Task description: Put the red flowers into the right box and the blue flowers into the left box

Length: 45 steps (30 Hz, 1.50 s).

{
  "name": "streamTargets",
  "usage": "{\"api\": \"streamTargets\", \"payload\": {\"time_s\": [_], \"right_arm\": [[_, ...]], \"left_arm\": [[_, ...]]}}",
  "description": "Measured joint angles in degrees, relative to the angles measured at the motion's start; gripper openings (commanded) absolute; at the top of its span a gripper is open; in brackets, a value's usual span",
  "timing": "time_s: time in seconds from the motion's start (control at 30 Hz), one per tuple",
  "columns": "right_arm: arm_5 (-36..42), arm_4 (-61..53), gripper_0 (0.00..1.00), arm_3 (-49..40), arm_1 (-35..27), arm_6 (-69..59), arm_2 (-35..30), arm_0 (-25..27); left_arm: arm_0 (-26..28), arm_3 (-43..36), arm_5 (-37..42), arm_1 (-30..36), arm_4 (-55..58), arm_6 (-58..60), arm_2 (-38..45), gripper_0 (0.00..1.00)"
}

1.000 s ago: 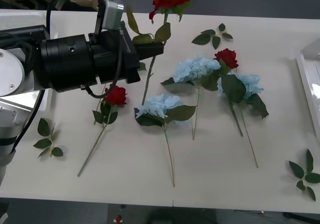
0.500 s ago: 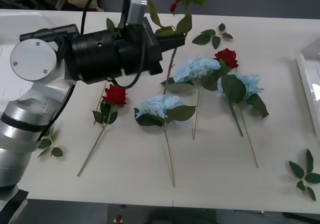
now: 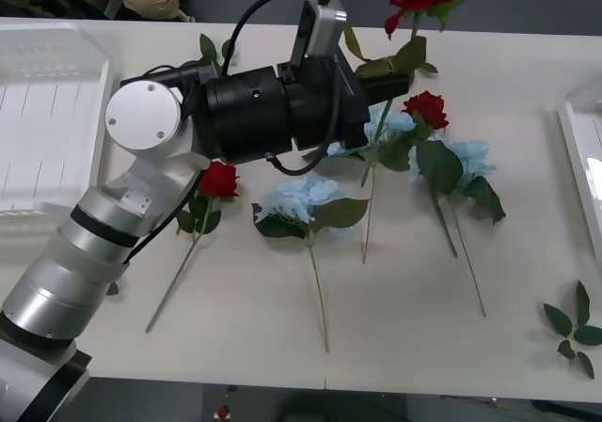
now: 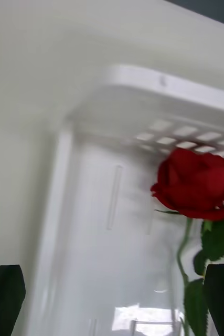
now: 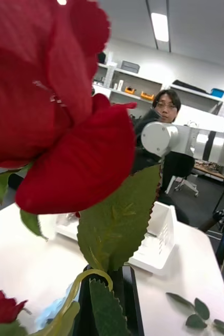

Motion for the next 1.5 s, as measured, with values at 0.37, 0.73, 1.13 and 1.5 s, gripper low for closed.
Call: {"api": "streamTargets", "payload": {"time_s": [0.37,0.73,1.13,1.5], "right_arm": [[6.55,-20.94,1.0,-32.79,0.0,1.86,-21.54,22.42],[5.48,-42.22,1.0,-38.32,0.0,18.48,-28.6,36.35],[4.11,-60.74,1.0,-38.32,0.01,33.24,-23.15,39.17],[4.05,-72.21,1.0,-38.33,0.01,35.83,-13.95,39.16]], "left_arm": [[0.0,0.05,-2.02,-3.03,2.12,0.0,-1.96,0.0],[0.0,0.08,-3.55,-3.03,2.85,0.0,-2.0,0.0],[0.0,0.08,-3.79,-3.03,3.25,0.0,-2.23,0.0],[0.0,0.08,-3.79,-3.03,3.25,0.0,-2.23,0.0]]}}
